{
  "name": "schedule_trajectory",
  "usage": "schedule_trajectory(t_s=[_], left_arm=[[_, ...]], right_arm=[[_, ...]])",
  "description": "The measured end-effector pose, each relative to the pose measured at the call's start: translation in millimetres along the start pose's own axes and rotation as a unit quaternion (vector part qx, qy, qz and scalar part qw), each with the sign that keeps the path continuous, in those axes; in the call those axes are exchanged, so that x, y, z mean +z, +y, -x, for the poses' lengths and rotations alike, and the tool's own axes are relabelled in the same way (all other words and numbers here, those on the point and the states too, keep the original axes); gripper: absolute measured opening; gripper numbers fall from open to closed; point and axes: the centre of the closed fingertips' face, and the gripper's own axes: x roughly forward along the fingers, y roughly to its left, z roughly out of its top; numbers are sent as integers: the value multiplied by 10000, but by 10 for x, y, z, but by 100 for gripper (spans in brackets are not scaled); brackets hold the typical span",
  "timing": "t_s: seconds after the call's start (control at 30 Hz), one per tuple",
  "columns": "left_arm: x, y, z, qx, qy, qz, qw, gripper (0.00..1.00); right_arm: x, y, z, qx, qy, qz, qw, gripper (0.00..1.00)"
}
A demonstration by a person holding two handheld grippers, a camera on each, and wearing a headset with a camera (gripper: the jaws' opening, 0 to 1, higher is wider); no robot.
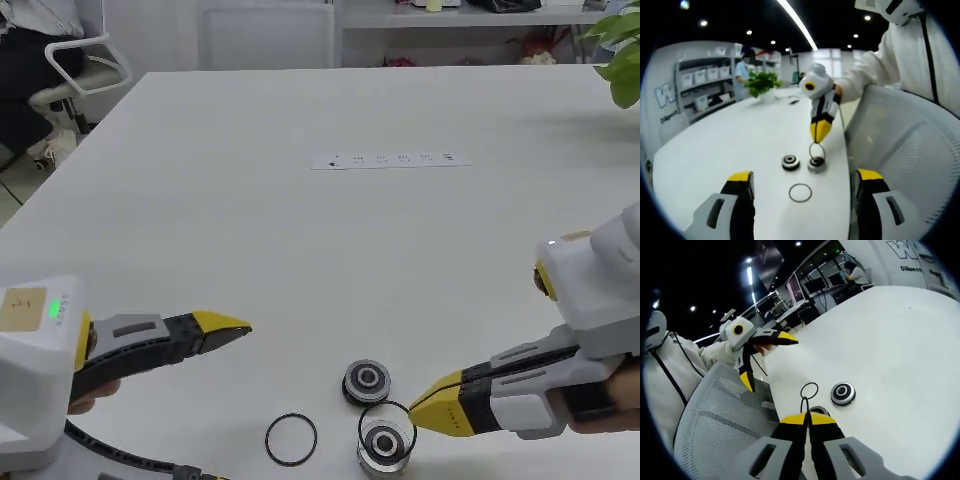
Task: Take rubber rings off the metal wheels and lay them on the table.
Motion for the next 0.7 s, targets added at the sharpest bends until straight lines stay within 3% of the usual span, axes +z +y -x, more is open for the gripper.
schedule_trajectory(t_s=[0.4,0.7], left_arm=[[-85,38,241,422,-58,212,9989,90],[-223,56,419,688,17,365,9970,92]], right_arm=[[104,102,-24,72,-11,114,9999,0],[180,191,-95,194,71,265,9994,0]])
